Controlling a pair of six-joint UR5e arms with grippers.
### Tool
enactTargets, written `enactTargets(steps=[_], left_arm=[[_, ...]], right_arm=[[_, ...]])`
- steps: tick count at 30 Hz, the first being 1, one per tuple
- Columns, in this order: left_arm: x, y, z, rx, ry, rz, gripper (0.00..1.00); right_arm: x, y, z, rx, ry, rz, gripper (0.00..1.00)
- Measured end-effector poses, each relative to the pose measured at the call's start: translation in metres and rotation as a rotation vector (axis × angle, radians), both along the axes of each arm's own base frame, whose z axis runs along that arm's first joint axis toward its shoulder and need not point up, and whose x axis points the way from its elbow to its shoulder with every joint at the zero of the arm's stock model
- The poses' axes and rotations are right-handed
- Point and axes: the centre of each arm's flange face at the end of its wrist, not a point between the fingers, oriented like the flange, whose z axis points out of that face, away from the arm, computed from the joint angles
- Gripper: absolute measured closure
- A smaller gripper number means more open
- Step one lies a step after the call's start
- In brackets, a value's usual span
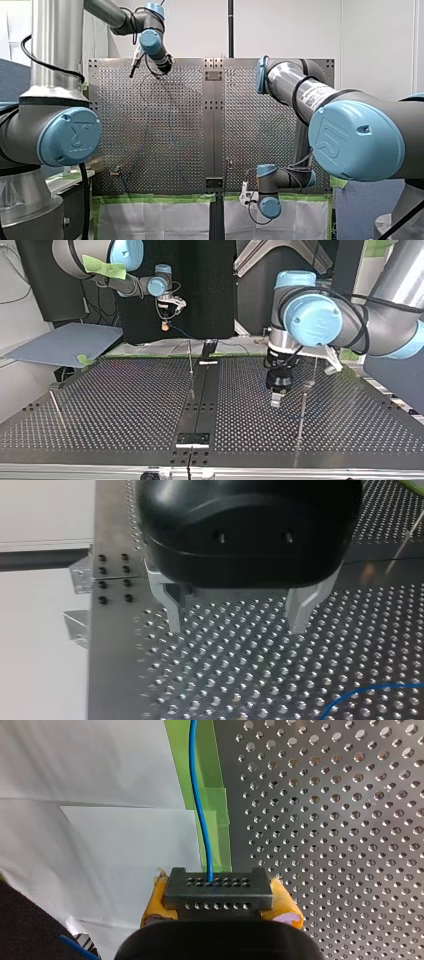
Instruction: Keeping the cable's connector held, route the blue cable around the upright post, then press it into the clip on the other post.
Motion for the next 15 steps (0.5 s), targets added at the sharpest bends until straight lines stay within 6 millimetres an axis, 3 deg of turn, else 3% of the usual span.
enactTargets(steps=[15], left_arm=[[0.031,-0.004,-0.027,-0.012,-0.037,0.054,0.0]], right_arm=[[-0.001,0.0,-0.001,0.002,0.001,-0.001,1.0]])
